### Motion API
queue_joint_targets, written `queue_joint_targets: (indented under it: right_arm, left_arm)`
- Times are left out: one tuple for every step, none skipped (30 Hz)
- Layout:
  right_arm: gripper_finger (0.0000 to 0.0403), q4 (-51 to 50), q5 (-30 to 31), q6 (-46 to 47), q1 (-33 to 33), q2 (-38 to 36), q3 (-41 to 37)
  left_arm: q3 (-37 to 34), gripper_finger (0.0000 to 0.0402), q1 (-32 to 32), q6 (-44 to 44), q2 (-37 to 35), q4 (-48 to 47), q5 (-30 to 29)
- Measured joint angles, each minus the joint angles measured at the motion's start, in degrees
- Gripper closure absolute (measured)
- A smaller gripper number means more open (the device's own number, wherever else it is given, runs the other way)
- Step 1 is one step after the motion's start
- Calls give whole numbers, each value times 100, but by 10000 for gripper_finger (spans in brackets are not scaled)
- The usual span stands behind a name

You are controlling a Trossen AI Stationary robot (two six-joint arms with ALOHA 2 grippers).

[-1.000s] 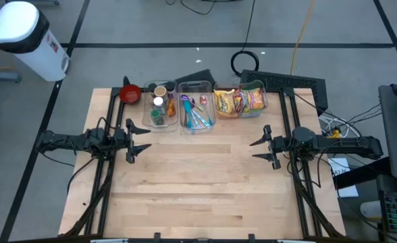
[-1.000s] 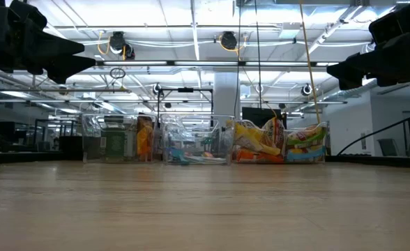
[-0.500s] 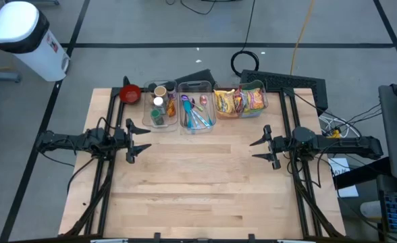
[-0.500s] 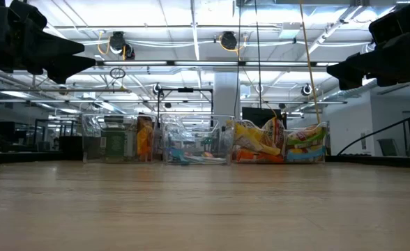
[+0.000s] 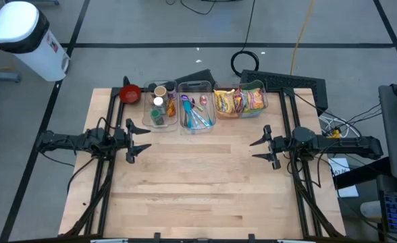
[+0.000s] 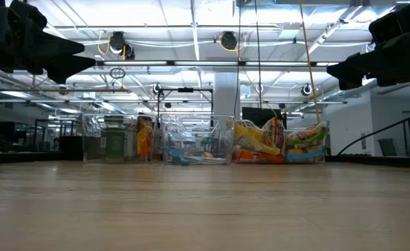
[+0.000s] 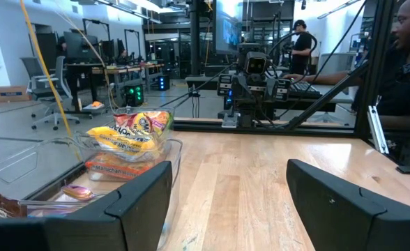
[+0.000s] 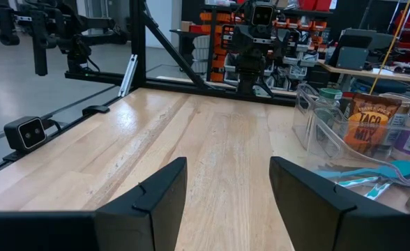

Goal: Pick & Place Food Item
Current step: Return to Home Position

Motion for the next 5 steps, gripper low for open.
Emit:
queue_joint_targets:
  right_arm:
    - [206,1,1,-1,0,0,1]
    - [206,0,0,-1,0,0,0]
    - [206,1,0,-1,0,0,1]
    - [206,1,0,0,0,0,1]
    - [206,1,-1,0,0,0,1]
  left_arm:
    - [-2,117,0,0,0,1,0]
    - [0,117,-2,1,-2,-1,0]
    - [0,117,0,1,0,-1,0]
    - [0,117,0,-1,0,0,0]
    - [0,117,0,0,-2,-1,0]
